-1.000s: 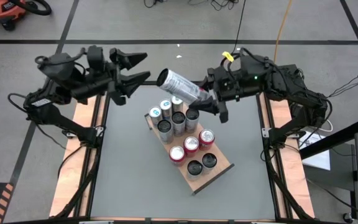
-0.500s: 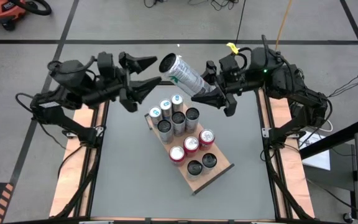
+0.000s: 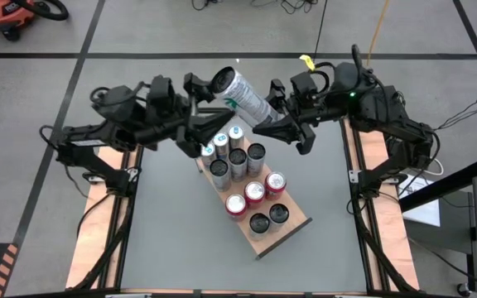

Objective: Place canned beverage on shelf
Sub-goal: Put the red soda can on the shelf aligned with the other red soda cans

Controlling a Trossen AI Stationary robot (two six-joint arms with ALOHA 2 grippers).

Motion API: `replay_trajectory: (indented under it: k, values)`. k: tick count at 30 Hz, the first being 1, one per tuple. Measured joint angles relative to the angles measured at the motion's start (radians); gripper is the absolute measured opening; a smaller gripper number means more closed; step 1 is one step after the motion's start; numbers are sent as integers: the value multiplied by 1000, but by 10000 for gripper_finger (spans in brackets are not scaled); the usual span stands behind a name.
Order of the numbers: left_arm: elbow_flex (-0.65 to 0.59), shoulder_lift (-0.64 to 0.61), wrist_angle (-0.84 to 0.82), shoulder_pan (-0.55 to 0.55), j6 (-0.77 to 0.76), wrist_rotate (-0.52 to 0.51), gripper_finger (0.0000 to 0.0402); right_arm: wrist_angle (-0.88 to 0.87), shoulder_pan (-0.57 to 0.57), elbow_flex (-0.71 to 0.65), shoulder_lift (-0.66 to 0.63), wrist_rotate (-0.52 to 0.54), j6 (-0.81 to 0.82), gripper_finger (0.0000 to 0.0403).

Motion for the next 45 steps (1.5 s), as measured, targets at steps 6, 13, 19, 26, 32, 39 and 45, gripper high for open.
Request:
replay_trajectory:
  k: [6, 13, 19, 26, 32, 39, 45]
  values:
    - [-1, 52, 75, -1, 46, 1, 376, 4, 0, 0, 17, -9, 1, 225]
    - [0, 59, 72, -8, 72, 3, 324, 21, 0, 0, 20, -29, 8, 226]
    - [0, 58, 20, -9, 76, -2, 313, 40, 0, 0, 21, -29, 11, 224]
    - [0, 66, -5, -9, 98, -8, 313, 45, 0, 0, 21, -24, 14, 226]
    - [0, 79, -2, -9, 105, -12, 299, 50, 0, 0, 21, -22, 11, 224]
    - [0, 91, -3, -9, 102, -13, 236, 34, 0, 0, 19, -21, -7, 233]
    - [0, 91, -5, -9, 102, -14, 240, 21, 0, 0, 19, -20, -20, 235]
